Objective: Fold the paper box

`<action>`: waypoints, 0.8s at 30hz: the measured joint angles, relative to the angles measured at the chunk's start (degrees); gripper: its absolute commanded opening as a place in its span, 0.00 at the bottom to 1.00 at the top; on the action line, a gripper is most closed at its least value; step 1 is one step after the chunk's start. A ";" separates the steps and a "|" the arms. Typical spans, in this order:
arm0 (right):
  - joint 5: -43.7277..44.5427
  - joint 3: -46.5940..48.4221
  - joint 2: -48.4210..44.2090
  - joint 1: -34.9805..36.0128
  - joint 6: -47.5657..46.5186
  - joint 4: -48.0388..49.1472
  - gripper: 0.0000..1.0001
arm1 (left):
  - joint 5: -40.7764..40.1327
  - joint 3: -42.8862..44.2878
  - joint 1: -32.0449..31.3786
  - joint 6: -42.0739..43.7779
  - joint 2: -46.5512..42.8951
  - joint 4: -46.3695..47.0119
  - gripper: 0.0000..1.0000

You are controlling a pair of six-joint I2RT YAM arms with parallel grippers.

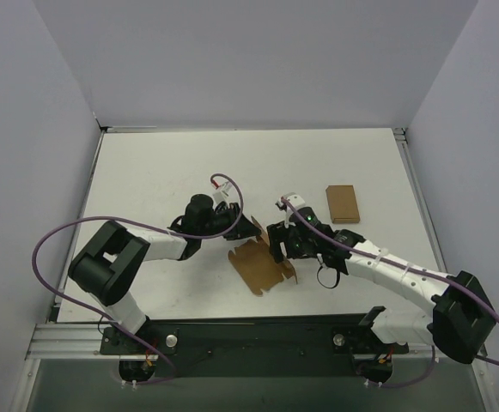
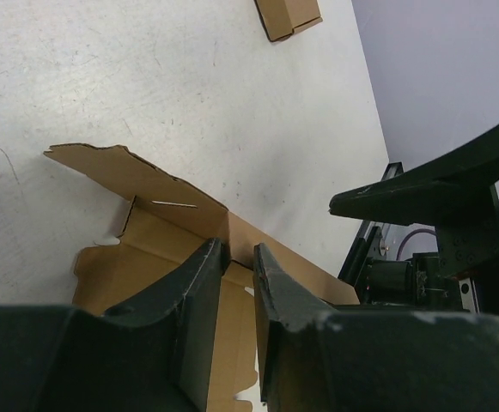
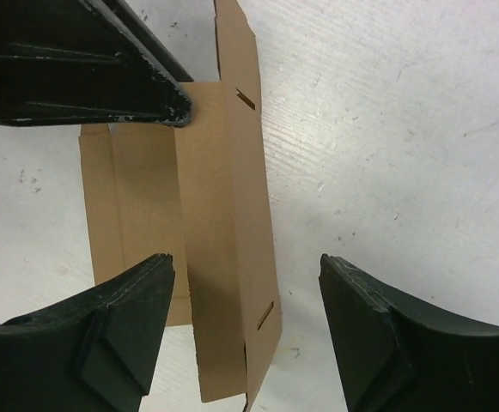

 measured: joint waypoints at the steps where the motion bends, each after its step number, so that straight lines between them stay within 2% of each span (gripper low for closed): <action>1: -1.44 0.11 0.20 -1.16 0.61 -0.31 0.67 | 0.00 0.00 -0.09 0.15 0.07 0.00 0.31; 10: -9.46 1.77 5.14 -2.93 3.06 -2.05 0.64 | -0.68 0.00 -0.63 1.51 0.61 0.00 0.31; 24: -8.11 3.91 7.56 -2.93 2.14 -2.32 0.56 | -1.22 0.66 -1.27 2.84 1.99 0.15 0.31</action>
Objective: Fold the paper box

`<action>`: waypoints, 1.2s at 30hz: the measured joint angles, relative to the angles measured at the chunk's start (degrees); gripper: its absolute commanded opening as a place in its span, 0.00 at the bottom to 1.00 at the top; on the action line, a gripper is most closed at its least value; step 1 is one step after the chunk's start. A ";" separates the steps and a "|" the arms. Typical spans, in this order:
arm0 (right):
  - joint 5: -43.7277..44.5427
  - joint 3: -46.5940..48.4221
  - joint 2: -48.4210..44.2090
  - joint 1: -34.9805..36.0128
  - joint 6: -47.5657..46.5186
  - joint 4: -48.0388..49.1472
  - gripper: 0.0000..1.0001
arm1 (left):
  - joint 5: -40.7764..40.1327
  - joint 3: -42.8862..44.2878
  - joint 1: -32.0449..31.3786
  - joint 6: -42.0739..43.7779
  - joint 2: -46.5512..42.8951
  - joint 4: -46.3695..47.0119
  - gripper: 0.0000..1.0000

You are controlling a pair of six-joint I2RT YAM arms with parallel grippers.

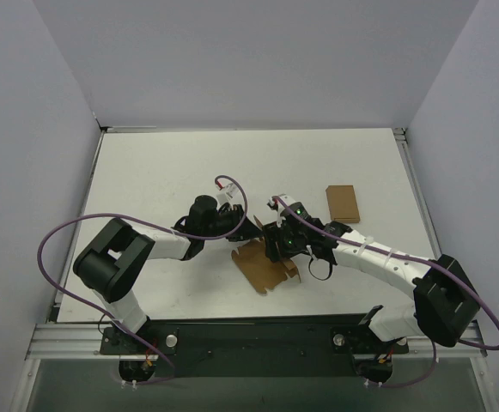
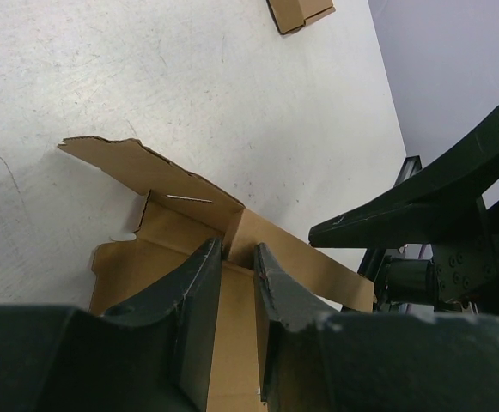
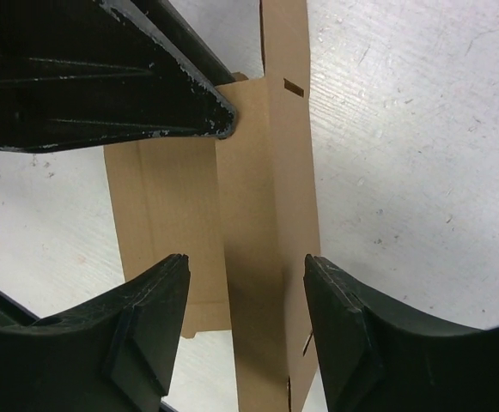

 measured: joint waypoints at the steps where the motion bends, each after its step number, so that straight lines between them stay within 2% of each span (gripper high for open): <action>1: 0.17 0.20 0.24 0.00 -0.17 -0.20 0.55 | 0.00 0.04 -0.04 0.00 0.15 0.07 0.31; 8: 2.43 0.57 1.55 0.11 -2.40 -0.70 0.51 | -0.04 0.42 -0.11 0.20 0.39 0.13 0.31; 14: 3.96 0.57 2.56 0.17 -4.00 -0.90 0.40 | -0.39 0.90 -0.17 0.66 0.46 -0.31 0.32; 18: 4.28 0.59 2.75 0.57 -5.11 -0.98 0.33 | -0.87 1.07 -0.37 1.03 0.50 -0.48 0.41; 20: 4.50 0.72 2.93 0.70 -5.60 -1.03 0.32 | -1.09 1.07 -0.37 1.25 0.50 -0.55 0.53; 25: 4.76 1.11 3.26 0.92 -6.56 -1.03 0.29 | -1.46 1.07 0.15 1.53 0.48 -1.55 0.67; 30: 4.74 1.14 3.34 0.92 -7.28 -1.03 0.29 | -1.53 0.15 2.36 1.88 -2.03 -3.39 0.70; 36: 3.96 1.14 3.34 1.05 -8.81 -1.01 0.29 | -3.91 -4.11 7.52 5.49 -11.45 -4.61 0.74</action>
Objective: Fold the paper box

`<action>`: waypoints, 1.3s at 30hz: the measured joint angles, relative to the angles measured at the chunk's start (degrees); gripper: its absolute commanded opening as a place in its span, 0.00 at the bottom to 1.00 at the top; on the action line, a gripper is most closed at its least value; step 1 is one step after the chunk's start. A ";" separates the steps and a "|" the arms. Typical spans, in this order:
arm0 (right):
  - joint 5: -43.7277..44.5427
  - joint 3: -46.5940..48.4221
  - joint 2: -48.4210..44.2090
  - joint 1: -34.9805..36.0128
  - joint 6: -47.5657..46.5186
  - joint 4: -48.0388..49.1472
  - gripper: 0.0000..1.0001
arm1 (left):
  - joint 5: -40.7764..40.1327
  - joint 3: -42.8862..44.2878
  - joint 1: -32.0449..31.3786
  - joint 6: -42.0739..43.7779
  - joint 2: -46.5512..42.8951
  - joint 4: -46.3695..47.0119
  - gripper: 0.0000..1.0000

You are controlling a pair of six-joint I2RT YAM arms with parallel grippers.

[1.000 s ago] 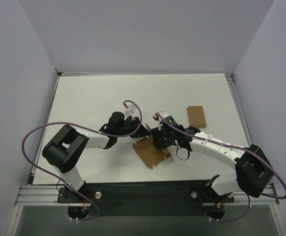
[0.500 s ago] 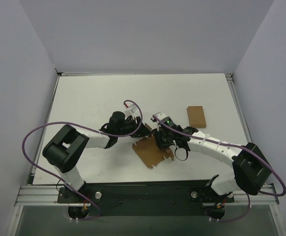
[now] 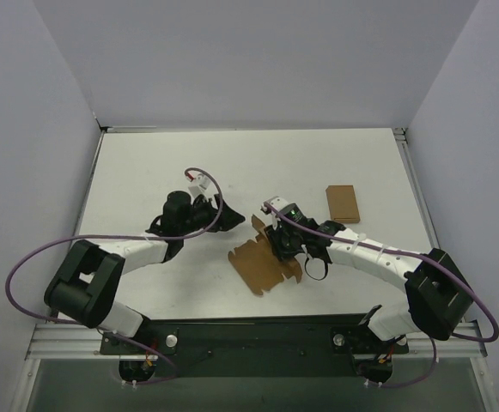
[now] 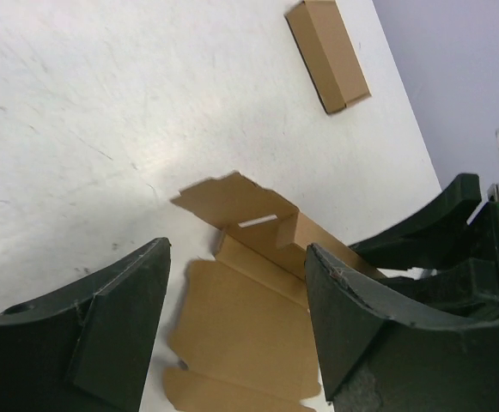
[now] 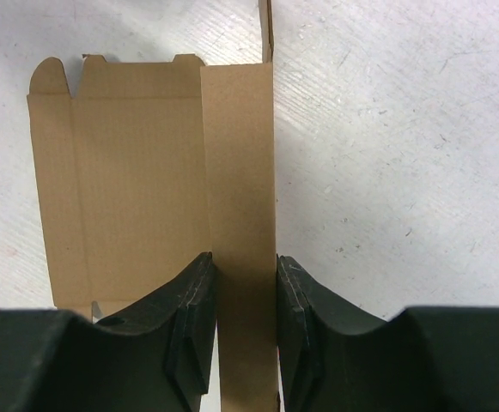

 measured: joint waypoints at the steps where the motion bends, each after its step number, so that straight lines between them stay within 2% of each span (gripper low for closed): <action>1: -0.20 0.00 0.00 0.17 -0.35 0.00 0.29 | -0.48 -0.50 0.76 0.79 -1.16 0.02 0.74; 8: -3.30 -0.02 -0.11 1.38 -3.41 -0.02 0.28 | -1.53 0.37 5.99 5.62 -0.70 -0.50 0.74; 14: -4.96 -0.09 -0.11 1.86 -4.68 0.00 0.28 | -1.33 10.78 6.93 9.25 10.47 -1.16 0.72; 18: -5.05 -0.13 -0.13 2.32 -5.29 0.04 0.28 | 0.68 14.19 6.47 9.70 17.29 -0.48 0.72; 23: -5.05 -0.13 -0.15 2.49 -5.73 0.04 0.28 | 4.42 13.77 3.82 10.99 20.35 -0.37 0.72; 30: -5.03 -0.17 -0.22 2.49 -5.86 0.02 0.28 | 9.42 8.31 2.23 10.97 20.17 4.68 0.69; 39: -5.01 -0.26 -0.22 2.49 -5.90 0.13 0.28 | 10.62 1.25 0.94 10.97 15.82 6.84 0.69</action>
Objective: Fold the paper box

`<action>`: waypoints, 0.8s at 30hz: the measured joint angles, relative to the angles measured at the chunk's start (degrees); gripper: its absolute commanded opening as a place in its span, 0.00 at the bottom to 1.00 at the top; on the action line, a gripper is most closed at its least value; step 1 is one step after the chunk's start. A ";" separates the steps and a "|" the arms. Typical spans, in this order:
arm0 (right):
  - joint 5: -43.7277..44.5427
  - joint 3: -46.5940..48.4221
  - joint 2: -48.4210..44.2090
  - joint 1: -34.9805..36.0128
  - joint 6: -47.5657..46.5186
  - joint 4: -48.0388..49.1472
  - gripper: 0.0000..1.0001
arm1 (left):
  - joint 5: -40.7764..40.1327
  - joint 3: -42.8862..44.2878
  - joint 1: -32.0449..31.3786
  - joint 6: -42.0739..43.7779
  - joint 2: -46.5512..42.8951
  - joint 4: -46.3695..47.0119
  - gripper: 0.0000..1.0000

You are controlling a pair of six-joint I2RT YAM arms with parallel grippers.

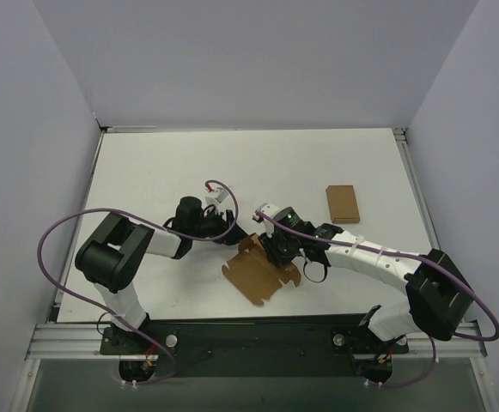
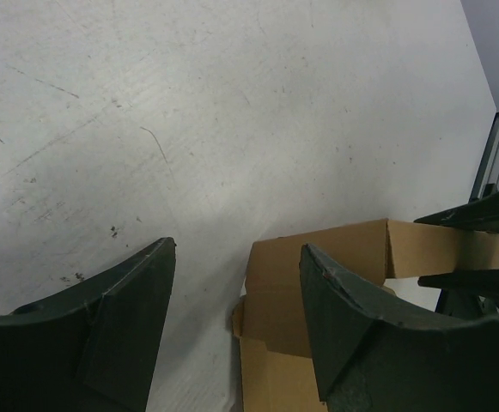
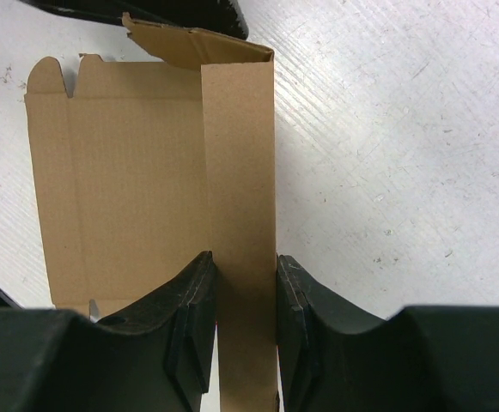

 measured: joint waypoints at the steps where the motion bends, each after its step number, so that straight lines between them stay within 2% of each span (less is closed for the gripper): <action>1: 0.02 0.00 0.00 0.02 0.00 0.00 0.28 | -0.04 -0.39 -0.20 0.09 -0.63 0.00 0.69; 14: 0.11 -0.22 -0.39 0.07 0.00 -0.42 0.28 | -1.92 -1.07 -3.69 6.71 -3.80 -1.44 0.60; 24: 0.20 -0.42 -0.76 0.15 0.00 -0.94 0.28 | -7.13 -4.00 -5.70 10.29 -6.99 -3.30 0.59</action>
